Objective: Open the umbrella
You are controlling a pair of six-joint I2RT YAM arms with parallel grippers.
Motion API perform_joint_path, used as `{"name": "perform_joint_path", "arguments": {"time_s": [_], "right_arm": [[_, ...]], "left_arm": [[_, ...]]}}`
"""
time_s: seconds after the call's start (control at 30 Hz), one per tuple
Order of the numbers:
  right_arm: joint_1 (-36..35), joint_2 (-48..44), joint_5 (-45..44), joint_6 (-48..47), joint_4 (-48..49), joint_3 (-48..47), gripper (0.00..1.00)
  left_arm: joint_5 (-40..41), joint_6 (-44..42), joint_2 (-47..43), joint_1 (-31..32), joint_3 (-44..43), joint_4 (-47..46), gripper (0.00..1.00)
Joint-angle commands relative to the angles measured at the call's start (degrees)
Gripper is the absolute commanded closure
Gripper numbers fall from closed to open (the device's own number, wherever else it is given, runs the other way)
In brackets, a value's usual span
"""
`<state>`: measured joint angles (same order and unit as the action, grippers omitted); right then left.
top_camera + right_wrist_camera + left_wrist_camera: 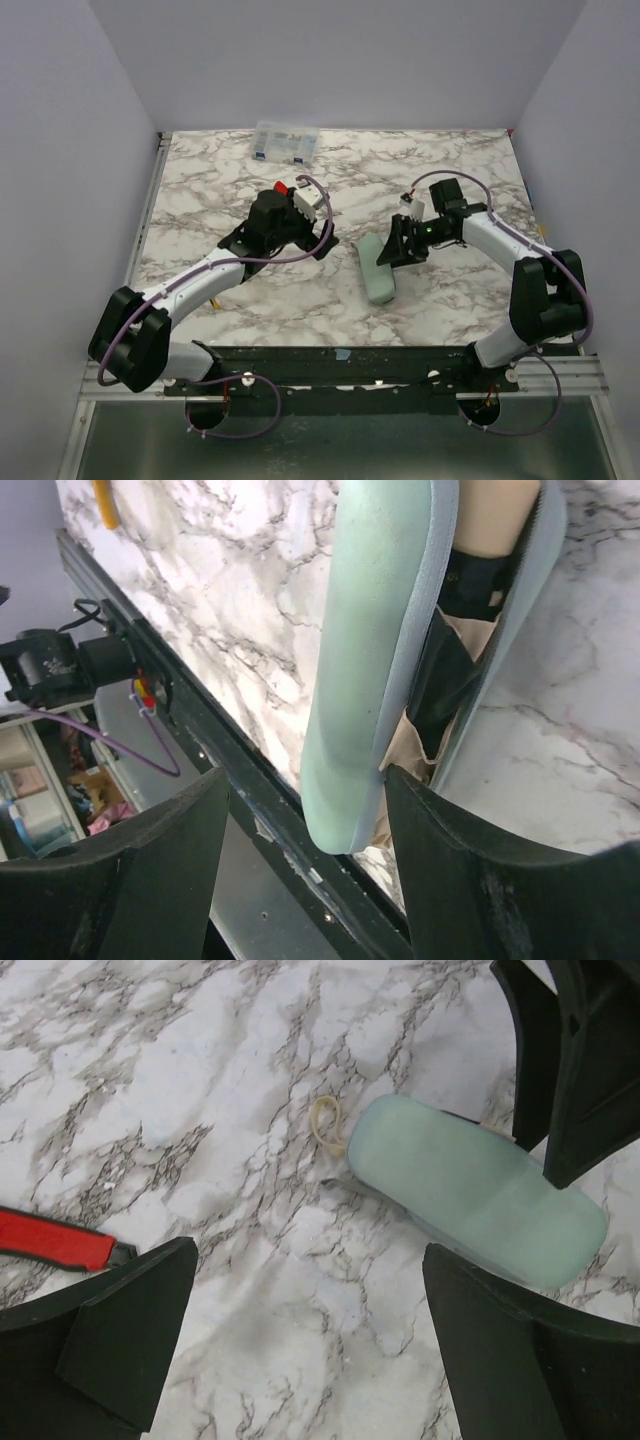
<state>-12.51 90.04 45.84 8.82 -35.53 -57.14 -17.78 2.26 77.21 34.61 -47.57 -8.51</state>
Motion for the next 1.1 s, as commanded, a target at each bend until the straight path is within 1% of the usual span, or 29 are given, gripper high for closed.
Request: {"name": "perform_joint_path", "arguments": {"time_s": [0.0, 0.07, 0.13, 0.2, 0.3, 0.37, 0.47, 0.67, 0.87, 1.07], "right_arm": [[-1.47, -2.38, 5.54, 4.84, 3.68, 3.0, 0.35], [-2.77, -3.26, 5.83, 6.83, 5.96, 3.7, 0.36], [-4.55, -3.57, 6.15, 7.85, 7.6, 3.9, 0.36], [-5.9, -3.49, 5.99, 8.92, 9.48, 3.44, 0.37], [-7.11, -2.87, 5.82, 10.3, 11.27, 1.96, 0.36], [-7.9, -2.13, 5.72, 10.79, 11.82, 0.94, 0.32], [-9.37, -0.75, 5.88, 12.46, 14.2, 0.52, 0.29], [-11.32, 2.0, 6.62, 17.47, 20.17, -0.58, 0.23], [-12.86, 3.12, 5.61, 19.47, 22.65, -0.57, 0.21], [-12.88, 2.27, 5.77, 21.19, 24.64, 0.82, 0.2]], "left_arm": [[-4.6, -5.74, -4.39, -1.15, 2.53, 4.32, 0.02], [-7.07, -5.94, -5.25, -1.21, 3.71, 3.73, 0.02], [-8.74, -4.37, -5.47, -1.18, 4.3, 3.38, 0.04], [-10.11, -2.56, -5.32, -1.2, 4.87, 2.54, 0.08], [-10.02, 4.29, -4.39, -1.15, 5.25, 1.77, 0.11], [-8.99, 8.28, -3.39, -1.1, 5.21, 2.07, 0.08], [-7.58, 12.85, -1.89, -0.89, 5.12, 2.14, 0.02], [-4.62, 18.1, 1.13, 0.58, 3.72, 3.35, 0.02], [-3.15, 19.94, 3.41, 3.74, 2.46, 2.43, 0.02], [-0.88, 23.09, 8.29, 5.63, 0.5, 2.36, 0.02]]}}
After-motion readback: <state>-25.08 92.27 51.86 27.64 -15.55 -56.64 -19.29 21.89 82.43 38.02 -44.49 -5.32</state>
